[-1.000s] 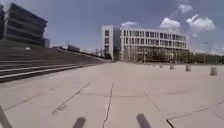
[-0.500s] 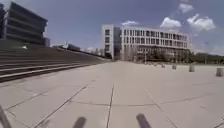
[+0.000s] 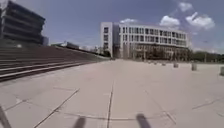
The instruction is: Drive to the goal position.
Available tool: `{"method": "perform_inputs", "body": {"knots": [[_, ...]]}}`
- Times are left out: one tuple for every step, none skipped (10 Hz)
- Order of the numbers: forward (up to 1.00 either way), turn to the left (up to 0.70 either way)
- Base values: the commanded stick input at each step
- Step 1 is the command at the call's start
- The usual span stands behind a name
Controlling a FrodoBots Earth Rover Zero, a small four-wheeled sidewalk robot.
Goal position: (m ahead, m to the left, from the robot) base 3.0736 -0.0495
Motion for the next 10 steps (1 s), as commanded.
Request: {"method": "perform_inputs", "body": {"knots": [[0.70, 0.00], [0.70, 0.00], [0.63, 0.00], [0.09, 0.00], [0.00, 0.00], [0.00, 0.00], [0.00, 0.00], [0.00, 0.00], [0.00, 0.00], [0.00, 0.00]]}}
